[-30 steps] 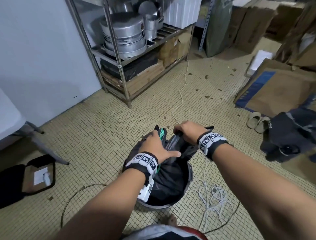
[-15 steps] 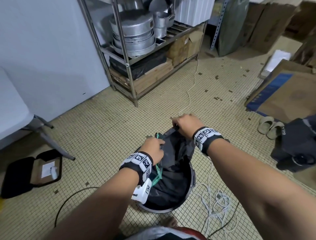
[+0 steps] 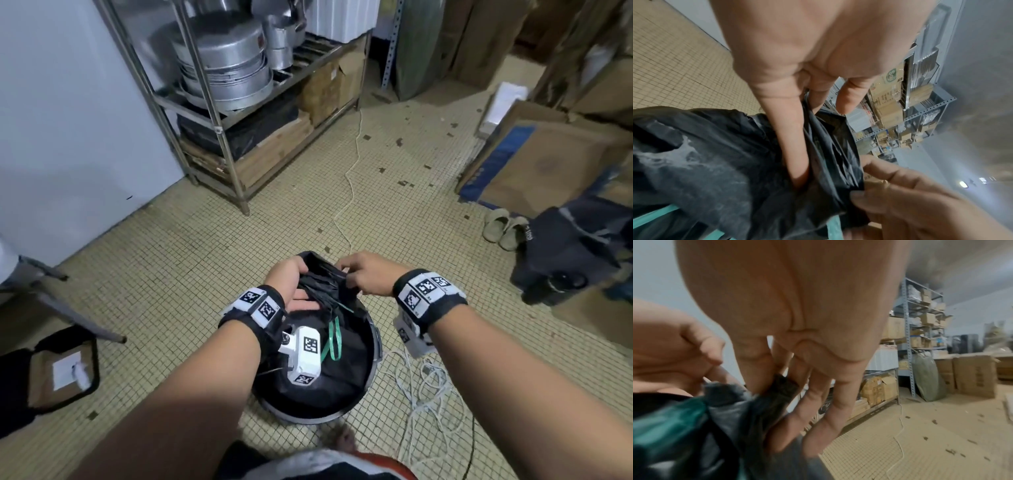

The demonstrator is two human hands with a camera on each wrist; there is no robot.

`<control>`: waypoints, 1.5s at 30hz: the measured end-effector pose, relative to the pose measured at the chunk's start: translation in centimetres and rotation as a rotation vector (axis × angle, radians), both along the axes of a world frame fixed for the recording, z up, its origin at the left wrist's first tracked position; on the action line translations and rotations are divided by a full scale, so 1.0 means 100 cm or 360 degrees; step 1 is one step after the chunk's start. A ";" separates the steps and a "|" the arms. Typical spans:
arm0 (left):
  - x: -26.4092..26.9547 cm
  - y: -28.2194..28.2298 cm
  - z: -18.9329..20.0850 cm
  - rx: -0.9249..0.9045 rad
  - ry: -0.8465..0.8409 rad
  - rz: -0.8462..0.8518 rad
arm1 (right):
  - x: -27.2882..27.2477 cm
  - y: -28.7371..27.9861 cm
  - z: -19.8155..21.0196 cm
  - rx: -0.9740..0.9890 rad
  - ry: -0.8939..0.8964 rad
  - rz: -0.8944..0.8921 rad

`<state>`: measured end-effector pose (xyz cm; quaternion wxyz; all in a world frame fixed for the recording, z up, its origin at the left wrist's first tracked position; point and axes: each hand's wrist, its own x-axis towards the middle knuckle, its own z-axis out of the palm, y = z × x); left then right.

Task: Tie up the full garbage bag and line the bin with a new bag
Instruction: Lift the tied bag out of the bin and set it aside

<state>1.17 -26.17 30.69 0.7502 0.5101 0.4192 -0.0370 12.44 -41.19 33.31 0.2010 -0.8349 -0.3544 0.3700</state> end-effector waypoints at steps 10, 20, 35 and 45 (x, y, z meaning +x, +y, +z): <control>-0.010 0.018 0.002 -0.0166 -0.0097 -0.0383 | -0.093 0.014 -0.018 -0.0103 -0.0503 -0.0292; -0.030 0.066 0.005 0.1129 -0.0368 -0.1573 | -0.148 0.016 -0.050 0.0237 -0.0620 -0.0904; -0.016 0.097 -0.052 0.1234 -0.0880 -0.1850 | -0.165 0.001 -0.058 0.0476 -0.0280 -0.1304; -0.003 0.081 -0.076 0.1221 -0.0570 -0.1321 | -0.140 -0.007 -0.088 0.0881 0.0405 -0.2286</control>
